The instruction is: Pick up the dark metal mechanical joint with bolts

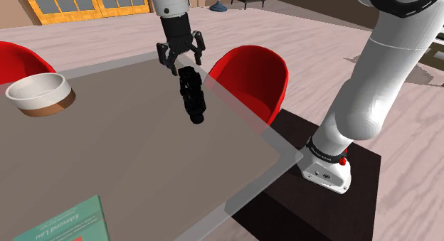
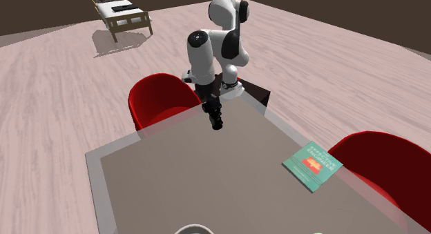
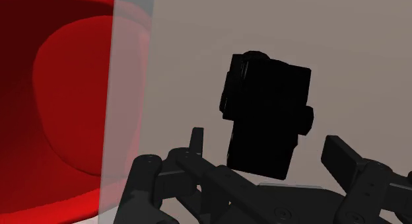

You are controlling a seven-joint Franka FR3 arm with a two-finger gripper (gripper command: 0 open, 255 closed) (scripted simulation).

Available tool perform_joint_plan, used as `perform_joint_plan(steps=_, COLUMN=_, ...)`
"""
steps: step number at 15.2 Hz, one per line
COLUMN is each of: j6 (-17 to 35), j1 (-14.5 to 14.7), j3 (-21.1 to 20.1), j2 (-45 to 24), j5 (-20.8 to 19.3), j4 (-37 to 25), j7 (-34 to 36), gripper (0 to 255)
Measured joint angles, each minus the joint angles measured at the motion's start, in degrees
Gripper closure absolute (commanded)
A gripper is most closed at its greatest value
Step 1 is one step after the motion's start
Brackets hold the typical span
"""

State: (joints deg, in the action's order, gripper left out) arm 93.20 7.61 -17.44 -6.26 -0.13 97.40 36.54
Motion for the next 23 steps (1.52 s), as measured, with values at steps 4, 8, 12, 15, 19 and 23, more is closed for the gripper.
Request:
perform_joint_plan(steps=4, j6=3.26, j1=0.09, j3=-0.06, j2=-0.28, j5=-0.06, j4=2.99, j7=0.17, gripper=0)
perform_joint_plan(steps=8, j6=4.15, j1=0.03, j3=0.01, j2=-0.48, j5=-0.15, j4=3.6, j7=0.08, gripper=255)
perform_joint_plan(steps=12, j6=4.22, j1=0.03, j3=0.0, j2=-0.47, j5=-0.14, j4=3.61, j7=0.05, gripper=255)
perform_joint_plan(steps=15, j6=4.25, j1=0.02, j3=0.0, j2=-0.42, j5=-0.11, j4=3.67, j7=0.02, gripper=255)
perform_joint_plan(steps=19, j6=2.78, j1=0.08, j3=-0.05, j2=-0.31, j5=-0.06, j4=2.47, j7=0.17, gripper=255)
perform_joint_plan(steps=23, j6=-0.15, j1=0.05, j3=-0.03, j2=-0.23, j5=-0.05, j4=-0.38, j7=0.09, gripper=255)
